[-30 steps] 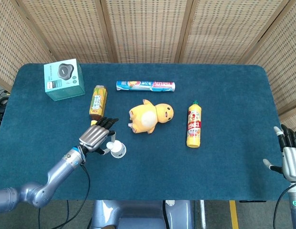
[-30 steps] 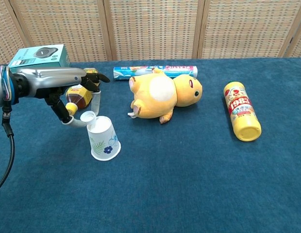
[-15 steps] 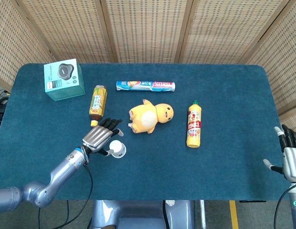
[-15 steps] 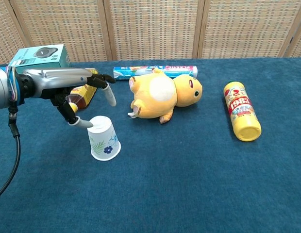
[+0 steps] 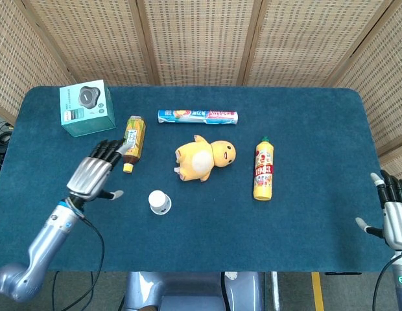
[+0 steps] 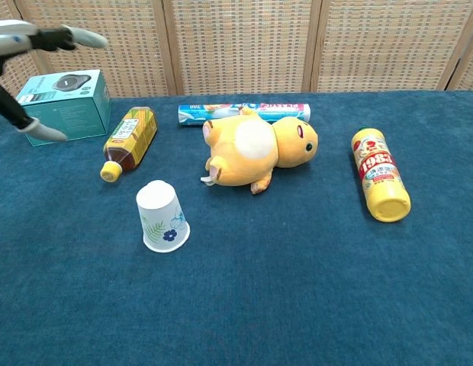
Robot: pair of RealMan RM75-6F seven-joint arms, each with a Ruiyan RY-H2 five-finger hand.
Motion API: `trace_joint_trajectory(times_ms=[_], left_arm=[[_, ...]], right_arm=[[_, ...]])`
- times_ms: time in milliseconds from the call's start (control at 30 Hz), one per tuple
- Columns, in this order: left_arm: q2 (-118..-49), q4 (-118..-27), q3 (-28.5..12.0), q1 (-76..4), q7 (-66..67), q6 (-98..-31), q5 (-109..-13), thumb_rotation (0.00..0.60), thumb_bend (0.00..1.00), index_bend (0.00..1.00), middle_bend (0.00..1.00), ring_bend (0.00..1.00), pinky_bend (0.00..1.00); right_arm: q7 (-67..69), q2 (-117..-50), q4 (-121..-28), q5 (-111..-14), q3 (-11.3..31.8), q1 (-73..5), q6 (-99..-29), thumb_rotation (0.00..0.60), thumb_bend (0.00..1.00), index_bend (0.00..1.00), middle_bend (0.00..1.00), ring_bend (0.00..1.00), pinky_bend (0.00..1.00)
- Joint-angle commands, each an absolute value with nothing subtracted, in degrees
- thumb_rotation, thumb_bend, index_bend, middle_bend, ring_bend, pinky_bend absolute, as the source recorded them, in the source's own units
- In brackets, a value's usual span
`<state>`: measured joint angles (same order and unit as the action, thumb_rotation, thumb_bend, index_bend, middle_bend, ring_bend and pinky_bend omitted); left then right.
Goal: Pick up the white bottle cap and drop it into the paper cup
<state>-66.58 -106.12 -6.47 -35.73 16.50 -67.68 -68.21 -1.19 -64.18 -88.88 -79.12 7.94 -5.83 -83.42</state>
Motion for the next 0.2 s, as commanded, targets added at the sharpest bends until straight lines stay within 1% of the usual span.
trace_joint_trajectory(times_ms=[33,133,200], left_arm=[[-63.61,-108.63,-3.83,-26.26,17.23,-79.76,-70.75,0.600,0.10,0.00,0.00,0.00,0.00],[-64.96,-107.33,-2.30,-20.95,16.87,-86.34,-70.83,0.600,0.10,0.00,0.00,0.00,0.00],[-67.07,-105.51,-0.82,-17.50,19.39,-90.67,-70.95,0.600,0.10,0.00,0.00,0.00,0.00]], right_arm=[[-0.95,-64.03,-89.05,-79.42,7.84,-5.68,-83.69,0.600,0.00,0.07,0.00,0.00,0.00],[-0.72,-63.79,-89.27,-79.98,7.69,-5.51,-84.12,0.600,0.00,0.07,0.00,0.00,0.00],[-0.63,-63.56,-89.52,-80.36,7.56,-5.31,-84.53,0.600,0.00,0.07,0.00,0.00,0.00]])
